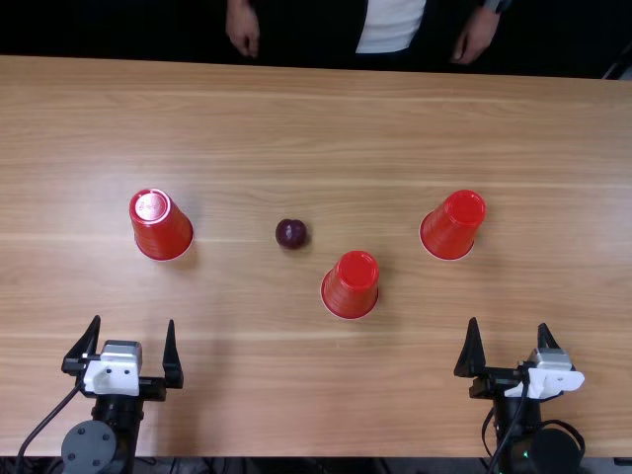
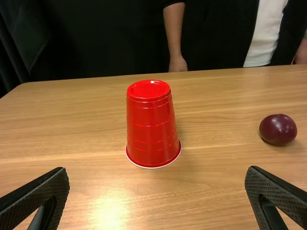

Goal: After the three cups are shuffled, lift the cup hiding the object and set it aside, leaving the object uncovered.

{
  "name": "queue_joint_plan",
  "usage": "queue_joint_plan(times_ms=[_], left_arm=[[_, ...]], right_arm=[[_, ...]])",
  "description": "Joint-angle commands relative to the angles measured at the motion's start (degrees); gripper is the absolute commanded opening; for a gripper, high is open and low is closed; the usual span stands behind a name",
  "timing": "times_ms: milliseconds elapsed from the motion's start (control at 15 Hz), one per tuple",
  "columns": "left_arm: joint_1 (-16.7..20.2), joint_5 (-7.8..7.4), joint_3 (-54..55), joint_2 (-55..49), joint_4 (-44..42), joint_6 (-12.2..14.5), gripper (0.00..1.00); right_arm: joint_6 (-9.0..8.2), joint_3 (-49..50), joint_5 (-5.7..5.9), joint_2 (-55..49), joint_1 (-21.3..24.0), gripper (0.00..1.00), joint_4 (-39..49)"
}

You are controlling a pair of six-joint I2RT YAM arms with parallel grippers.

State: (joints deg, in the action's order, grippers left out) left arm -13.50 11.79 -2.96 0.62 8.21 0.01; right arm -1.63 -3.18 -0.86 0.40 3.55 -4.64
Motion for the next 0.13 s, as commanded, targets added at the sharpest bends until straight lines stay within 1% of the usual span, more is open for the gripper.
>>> queue_joint_plan(times_ms=[0, 67], left_arm=[[-0.21, 0.23, 2.96, -0.62, 1.6, 0.83, 1.0], [-0.21, 0.23, 2.96, -0.62, 1.6, 0.83, 1.0]], right_arm=[[-0.16, 0.81, -0.09, -0.4, 0.58, 1.0, 0.47], [-0.16, 0.81, -0.09, -0.4, 0.58, 1.0, 0.47]])
